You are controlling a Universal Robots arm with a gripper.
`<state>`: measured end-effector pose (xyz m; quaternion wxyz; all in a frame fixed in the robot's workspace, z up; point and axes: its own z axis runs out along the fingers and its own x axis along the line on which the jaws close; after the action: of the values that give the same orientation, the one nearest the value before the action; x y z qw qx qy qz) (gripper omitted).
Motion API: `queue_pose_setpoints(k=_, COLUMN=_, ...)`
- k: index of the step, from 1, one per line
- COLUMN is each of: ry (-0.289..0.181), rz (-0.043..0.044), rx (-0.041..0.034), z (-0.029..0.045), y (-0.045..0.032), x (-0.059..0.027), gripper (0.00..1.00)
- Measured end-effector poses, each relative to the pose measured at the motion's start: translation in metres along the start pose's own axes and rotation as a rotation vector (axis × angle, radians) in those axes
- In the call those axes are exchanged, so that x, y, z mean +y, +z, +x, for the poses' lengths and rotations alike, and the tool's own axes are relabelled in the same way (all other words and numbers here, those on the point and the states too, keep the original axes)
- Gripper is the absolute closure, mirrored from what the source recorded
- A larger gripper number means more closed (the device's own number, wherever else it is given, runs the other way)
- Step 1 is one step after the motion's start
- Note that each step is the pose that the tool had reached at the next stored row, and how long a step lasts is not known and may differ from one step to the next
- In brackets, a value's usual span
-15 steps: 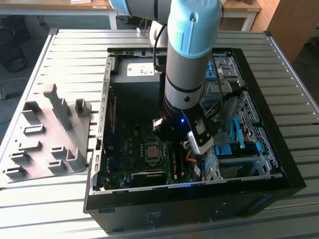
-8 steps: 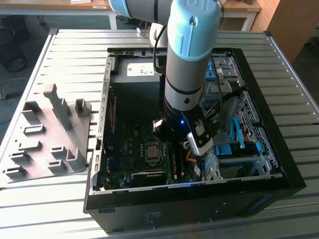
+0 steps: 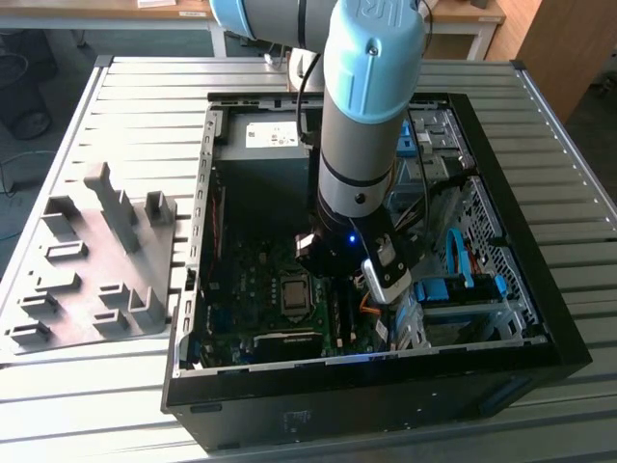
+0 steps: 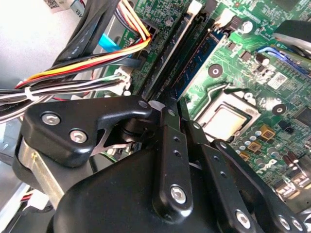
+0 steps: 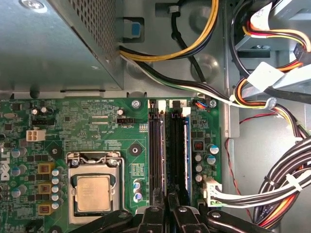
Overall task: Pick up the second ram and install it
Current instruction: 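Insert the second ram into the second slot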
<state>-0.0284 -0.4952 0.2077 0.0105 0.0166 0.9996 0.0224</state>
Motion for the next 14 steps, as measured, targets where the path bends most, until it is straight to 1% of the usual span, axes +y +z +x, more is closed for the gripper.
queue_pose_setpoints(k=9, ry=0.0, rz=-0.0007, rx=-0.0002, z=-0.0001, y=0.001, x=0.0, gripper=0.85)
queue_pose_setpoints(k=10, ry=0.0, rz=-0.0006, rx=-0.0002, z=0.0, y=0.001, x=0.0, gripper=0.8)
queue_pose_setpoints(k=11, ry=0.0, rz=-0.0006, rx=-0.0002, z=0.0, y=0.001, x=0.0, gripper=0.8)
queue_pose_setpoints(k=12, ry=0.0, rz=-0.0004, rx=-0.0001, z=0.0, y=0.0009, x=0.0, gripper=0.73)
queue_pose_setpoints(k=13, ry=0.0, rz=0.0001, rx=0.0, z=0.0, y=0.0003, x=-0.0001, gripper=0.73)
queue_pose_setpoints(k=14, ry=0.0, rz=0.0, rx=0.0, z=-0.0001, y=-0.002, x=0.0, gripper=0.73)
